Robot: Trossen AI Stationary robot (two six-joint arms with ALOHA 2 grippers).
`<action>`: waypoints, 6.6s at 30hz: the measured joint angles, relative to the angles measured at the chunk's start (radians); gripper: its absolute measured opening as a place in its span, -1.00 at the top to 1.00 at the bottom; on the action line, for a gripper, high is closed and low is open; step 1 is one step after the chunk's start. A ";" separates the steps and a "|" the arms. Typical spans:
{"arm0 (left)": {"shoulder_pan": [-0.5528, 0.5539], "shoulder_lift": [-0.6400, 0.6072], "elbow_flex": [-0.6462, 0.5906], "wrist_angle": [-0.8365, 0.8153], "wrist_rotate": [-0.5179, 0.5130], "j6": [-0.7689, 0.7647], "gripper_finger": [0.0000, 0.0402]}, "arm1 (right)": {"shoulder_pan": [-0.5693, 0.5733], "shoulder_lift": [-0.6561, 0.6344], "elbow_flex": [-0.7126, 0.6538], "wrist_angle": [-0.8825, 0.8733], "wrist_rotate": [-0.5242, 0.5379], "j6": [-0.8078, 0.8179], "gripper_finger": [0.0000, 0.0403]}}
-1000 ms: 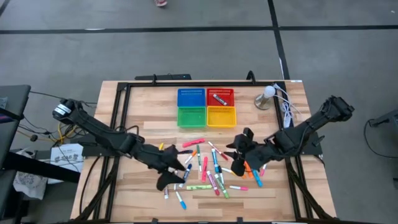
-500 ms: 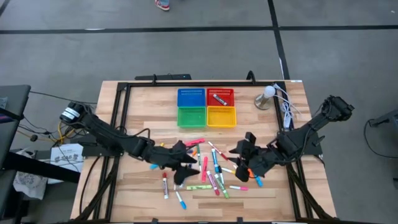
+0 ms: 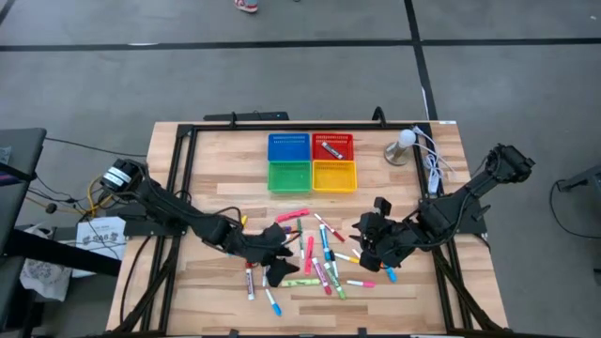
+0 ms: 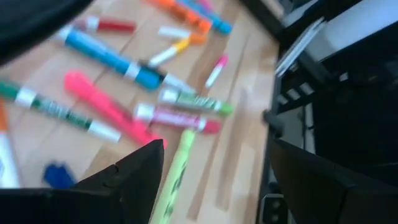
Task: Pick & Place Markers
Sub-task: Put the blue thick dry erase marker into the red bin
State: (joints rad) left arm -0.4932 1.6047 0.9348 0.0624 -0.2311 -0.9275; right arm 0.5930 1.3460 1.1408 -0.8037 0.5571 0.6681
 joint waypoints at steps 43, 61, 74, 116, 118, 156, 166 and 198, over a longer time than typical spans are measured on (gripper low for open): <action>-0.044 0.272 0.003 -0.079 -0.119 -0.193 -0.44 | -0.020 0.000 0.000 -0.004 0.049 -0.049 0.39; -0.061 0.282 0.002 -0.085 -0.156 -0.123 -0.44 | -0.020 0.000 0.000 -0.005 0.049 -0.067 0.39; -0.060 0.282 0.001 -0.126 -0.158 -0.123 -0.18 | -0.020 0.000 0.000 -0.005 0.049 -0.067 0.39; -0.061 0.232 -0.002 -0.074 -0.134 -0.150 0.62 | -0.019 0.000 -0.001 -0.003 0.046 -0.067 0.39; -0.058 0.204 -0.002 -0.076 -0.161 -0.148 0.62 | -0.020 0.000 -0.001 -0.003 0.046 -0.066 0.39; 0.032 -0.128 0.001 0.772 -0.468 0.605 0.61 | -0.221 0.000 -0.001 0.696 -0.332 -0.198 -0.05; 0.078 -0.034 0.001 0.961 -0.400 0.599 0.61 | -0.293 0.000 0.000 0.783 -0.445 -0.206 -0.24; 0.144 -0.027 0.001 0.966 -0.316 0.557 0.61 | -0.365 0.137 0.066 0.864 -0.488 -0.205 -0.23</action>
State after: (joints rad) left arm -0.3489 1.5776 0.9360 1.0283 -0.5470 -0.3706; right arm 0.2283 1.4832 1.2070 0.0599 0.0692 0.4627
